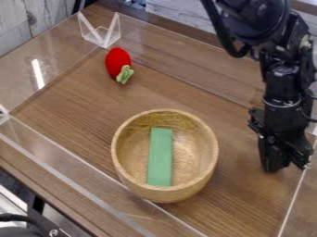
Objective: Move the red object to the right side of the table
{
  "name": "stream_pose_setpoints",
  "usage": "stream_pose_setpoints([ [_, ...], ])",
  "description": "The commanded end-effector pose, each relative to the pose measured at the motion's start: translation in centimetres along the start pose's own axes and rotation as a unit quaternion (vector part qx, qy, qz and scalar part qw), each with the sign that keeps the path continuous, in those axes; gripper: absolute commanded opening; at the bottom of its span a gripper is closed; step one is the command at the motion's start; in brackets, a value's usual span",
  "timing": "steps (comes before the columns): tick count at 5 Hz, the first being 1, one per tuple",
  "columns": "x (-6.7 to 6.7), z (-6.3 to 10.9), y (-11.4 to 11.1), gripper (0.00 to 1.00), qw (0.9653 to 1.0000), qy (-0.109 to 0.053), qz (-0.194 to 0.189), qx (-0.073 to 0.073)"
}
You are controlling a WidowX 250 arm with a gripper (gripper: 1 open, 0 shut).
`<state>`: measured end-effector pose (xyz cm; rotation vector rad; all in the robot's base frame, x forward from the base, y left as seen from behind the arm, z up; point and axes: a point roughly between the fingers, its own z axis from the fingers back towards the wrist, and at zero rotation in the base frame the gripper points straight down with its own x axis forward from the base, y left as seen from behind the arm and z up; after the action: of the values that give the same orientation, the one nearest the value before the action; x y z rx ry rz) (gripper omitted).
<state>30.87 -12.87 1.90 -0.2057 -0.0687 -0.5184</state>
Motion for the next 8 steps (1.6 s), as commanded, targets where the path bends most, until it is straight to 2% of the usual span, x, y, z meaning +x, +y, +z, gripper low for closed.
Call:
stream_pose_setpoints([
  [1,1.2,1.2,0.6,1.00,0.9996,-0.022,0.014,0.007],
  [2,-0.1,1.3,1.0,1.00,0.9997,-0.018,0.012,0.012],
  [3,-1.3,1.6,1.4,0.00,0.9997,-0.014,0.011,0.017],
  [4,-1.6,2.4,1.6,1.00,0.9997,-0.012,0.018,0.014],
  [5,-2.0,3.5,1.9,1.00,0.9995,-0.012,0.026,0.013],
  [6,-2.3,5.2,2.7,1.00,0.9993,-0.023,0.023,0.021],
  [7,-2.9,8.2,5.4,1.00,0.9976,-0.041,0.037,0.042],
  [8,-3.0,9.7,7.3,1.00,0.9942,-0.060,0.065,0.061],
])
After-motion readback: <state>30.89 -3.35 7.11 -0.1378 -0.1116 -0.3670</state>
